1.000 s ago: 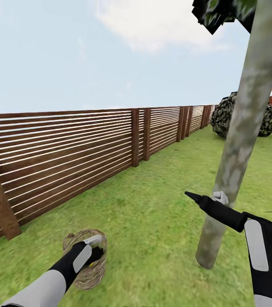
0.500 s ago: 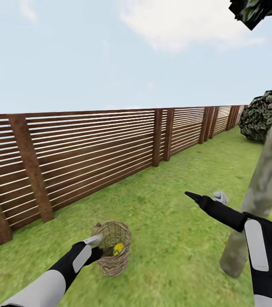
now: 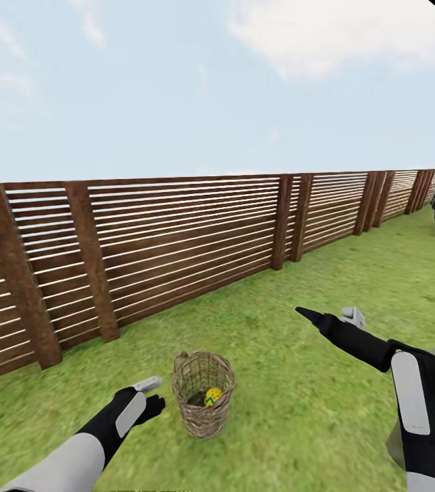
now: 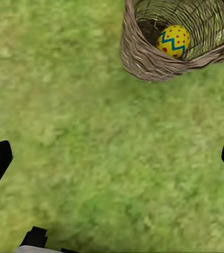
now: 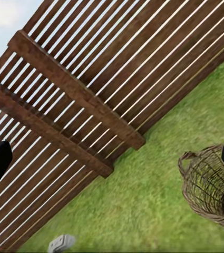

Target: Take the three Easter eggs out of the wicker basket on the lawn in the garden, then place them on the lawn next to a single tree (choose any tree) so that all three eggs are next to the same tree and none are left in the basket.

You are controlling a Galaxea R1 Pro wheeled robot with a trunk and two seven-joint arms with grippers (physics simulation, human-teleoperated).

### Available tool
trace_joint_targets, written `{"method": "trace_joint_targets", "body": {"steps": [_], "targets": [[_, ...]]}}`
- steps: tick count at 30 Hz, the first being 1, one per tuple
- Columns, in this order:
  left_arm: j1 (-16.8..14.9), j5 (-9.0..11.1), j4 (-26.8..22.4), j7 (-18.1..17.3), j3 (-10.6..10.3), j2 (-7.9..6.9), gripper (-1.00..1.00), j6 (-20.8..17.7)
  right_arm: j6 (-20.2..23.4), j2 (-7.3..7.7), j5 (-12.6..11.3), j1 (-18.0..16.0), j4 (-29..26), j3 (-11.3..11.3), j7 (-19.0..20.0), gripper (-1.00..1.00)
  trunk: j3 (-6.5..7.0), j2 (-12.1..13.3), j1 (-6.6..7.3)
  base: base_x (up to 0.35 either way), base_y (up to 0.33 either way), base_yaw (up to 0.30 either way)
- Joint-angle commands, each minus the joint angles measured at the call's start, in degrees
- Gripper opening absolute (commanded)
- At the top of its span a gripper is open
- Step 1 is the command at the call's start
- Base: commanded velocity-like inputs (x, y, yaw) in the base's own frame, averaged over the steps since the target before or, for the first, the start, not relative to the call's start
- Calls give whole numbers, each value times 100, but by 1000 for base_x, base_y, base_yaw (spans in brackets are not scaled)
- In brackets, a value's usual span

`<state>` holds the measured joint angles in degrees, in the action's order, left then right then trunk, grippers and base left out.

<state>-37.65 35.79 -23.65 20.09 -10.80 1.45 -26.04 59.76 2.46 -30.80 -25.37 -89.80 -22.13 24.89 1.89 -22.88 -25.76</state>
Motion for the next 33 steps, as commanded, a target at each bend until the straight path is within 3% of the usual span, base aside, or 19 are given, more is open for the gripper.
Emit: {"method": "trace_joint_targets", "body": {"steps": [1,8,17,33], "targets": [[-1,59,-8,44,-48,-4,100,-9,24,0,48,-2,-3,-11,59,100,-3,-4,-2,0,1,291],[7,59,-10,-43,-45,-40,100,-14,24,-1,48,-1,-3,-11,59,100,-3,-4,-2,110,97,261],[12,59,-8,-72,-45,-47,100,-15,24,-8,48,-3,-3,2,59,100,-3,-4,-2,213,224,49],[12,59,-8,-78,-45,-48,100,-24,24,-4,48,-3,4,2,59,100,31,-4,-2,162,277,-232]]}}
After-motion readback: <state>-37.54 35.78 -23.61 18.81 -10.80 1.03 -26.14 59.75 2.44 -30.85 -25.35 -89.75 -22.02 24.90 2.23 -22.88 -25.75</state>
